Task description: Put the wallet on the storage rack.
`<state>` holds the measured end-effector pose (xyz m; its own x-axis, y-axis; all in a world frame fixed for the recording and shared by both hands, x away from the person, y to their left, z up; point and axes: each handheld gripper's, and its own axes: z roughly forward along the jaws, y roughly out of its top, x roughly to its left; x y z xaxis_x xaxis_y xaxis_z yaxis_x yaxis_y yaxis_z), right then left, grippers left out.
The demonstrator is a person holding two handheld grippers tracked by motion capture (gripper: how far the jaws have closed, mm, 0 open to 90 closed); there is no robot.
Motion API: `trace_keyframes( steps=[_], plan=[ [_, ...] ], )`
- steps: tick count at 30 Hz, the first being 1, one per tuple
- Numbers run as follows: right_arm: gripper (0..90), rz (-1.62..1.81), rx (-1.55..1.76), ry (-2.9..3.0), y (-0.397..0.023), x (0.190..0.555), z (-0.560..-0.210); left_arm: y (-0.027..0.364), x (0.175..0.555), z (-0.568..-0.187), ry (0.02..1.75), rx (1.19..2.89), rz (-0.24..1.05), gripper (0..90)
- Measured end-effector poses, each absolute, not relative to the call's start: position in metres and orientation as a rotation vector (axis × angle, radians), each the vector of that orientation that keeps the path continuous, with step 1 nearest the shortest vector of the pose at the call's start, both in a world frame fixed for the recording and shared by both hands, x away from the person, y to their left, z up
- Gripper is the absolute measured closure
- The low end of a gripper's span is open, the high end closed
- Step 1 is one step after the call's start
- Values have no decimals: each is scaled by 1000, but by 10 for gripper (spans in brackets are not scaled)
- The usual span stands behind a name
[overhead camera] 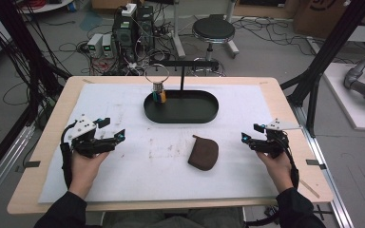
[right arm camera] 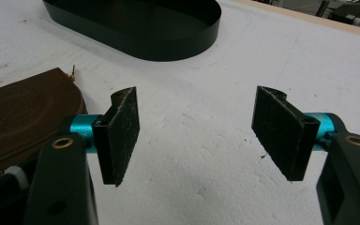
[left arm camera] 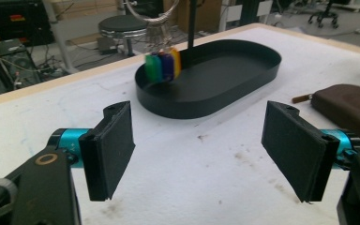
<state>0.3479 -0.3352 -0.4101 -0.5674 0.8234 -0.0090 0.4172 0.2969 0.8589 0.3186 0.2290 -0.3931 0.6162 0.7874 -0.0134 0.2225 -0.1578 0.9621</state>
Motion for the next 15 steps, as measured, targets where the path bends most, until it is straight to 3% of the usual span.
trace_keyframes(
  steps=[15],
  plan=[
    [326, 1256, 1082, 2177, -316, 350, -413, 202, 320, -398, 788, 1755, 565, 278]
  ],
)
